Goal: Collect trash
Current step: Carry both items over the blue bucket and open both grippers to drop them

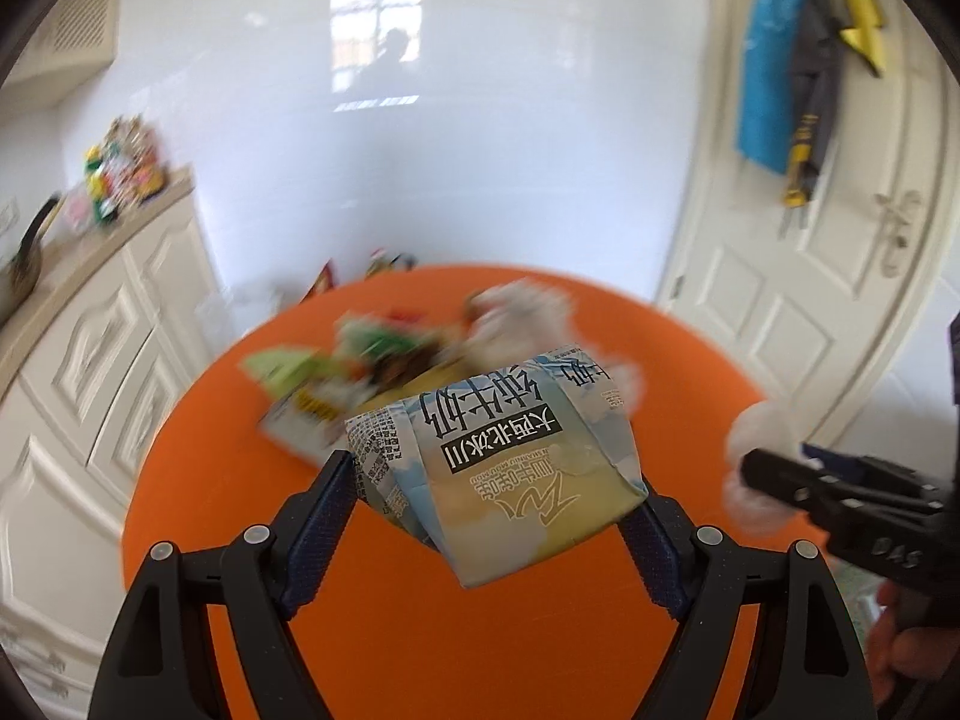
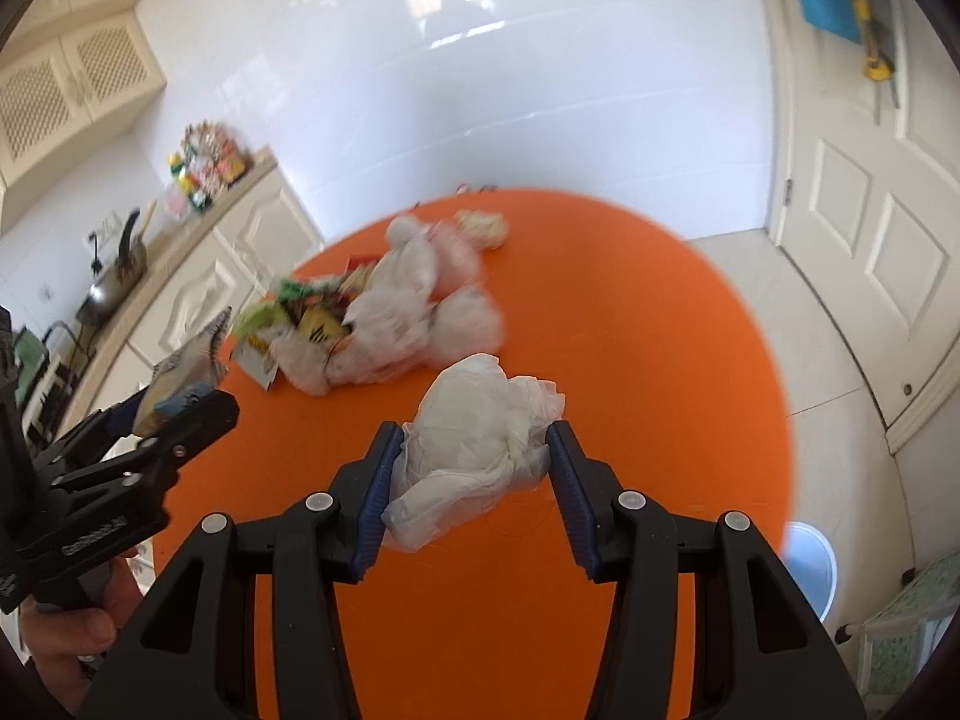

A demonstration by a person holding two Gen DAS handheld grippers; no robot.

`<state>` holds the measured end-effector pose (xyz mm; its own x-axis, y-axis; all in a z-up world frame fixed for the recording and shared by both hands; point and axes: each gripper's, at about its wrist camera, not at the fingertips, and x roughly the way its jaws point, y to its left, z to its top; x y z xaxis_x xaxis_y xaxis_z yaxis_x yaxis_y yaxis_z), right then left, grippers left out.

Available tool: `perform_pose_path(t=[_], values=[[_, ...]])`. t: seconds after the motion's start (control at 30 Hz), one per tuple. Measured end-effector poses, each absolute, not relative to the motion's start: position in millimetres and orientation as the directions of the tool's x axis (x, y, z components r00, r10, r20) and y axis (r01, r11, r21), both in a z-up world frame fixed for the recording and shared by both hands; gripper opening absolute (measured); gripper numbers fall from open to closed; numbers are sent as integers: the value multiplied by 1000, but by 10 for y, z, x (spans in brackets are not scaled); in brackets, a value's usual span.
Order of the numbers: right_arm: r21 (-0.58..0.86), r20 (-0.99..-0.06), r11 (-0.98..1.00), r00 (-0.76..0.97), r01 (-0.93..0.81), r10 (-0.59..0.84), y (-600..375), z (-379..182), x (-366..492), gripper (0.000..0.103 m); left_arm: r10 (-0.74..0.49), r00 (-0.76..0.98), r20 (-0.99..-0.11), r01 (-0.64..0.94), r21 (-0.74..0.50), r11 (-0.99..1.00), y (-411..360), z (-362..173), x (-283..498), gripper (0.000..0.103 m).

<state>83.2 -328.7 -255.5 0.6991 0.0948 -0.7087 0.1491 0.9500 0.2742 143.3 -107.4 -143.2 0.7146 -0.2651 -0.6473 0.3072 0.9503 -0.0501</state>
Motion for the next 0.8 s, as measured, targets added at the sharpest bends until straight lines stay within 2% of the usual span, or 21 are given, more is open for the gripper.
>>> perform_pose_path(t=[0.17,0.4,0.57,0.8], values=[[296,-649,927,760,233,16,-3821,-2276,358,50,-400,685,-609,459,-66,886,-1706,-1142,1200,79],[288,-644,844,744,452,-178,-4793,-2212,-356,50,-548,535,-643,673,-67,736,-2838,-1124,988,79],[288,-729,730,636,619,-251,-5492,-2698,-797,50,-581,343,-738,780,-120,614,-3690,-1495,887,79],[324,-830,591,522,739,-198,-6070,-3616,-1082,50,-468,140,-872,812,-170,559,-4556,-2357,808,79]])
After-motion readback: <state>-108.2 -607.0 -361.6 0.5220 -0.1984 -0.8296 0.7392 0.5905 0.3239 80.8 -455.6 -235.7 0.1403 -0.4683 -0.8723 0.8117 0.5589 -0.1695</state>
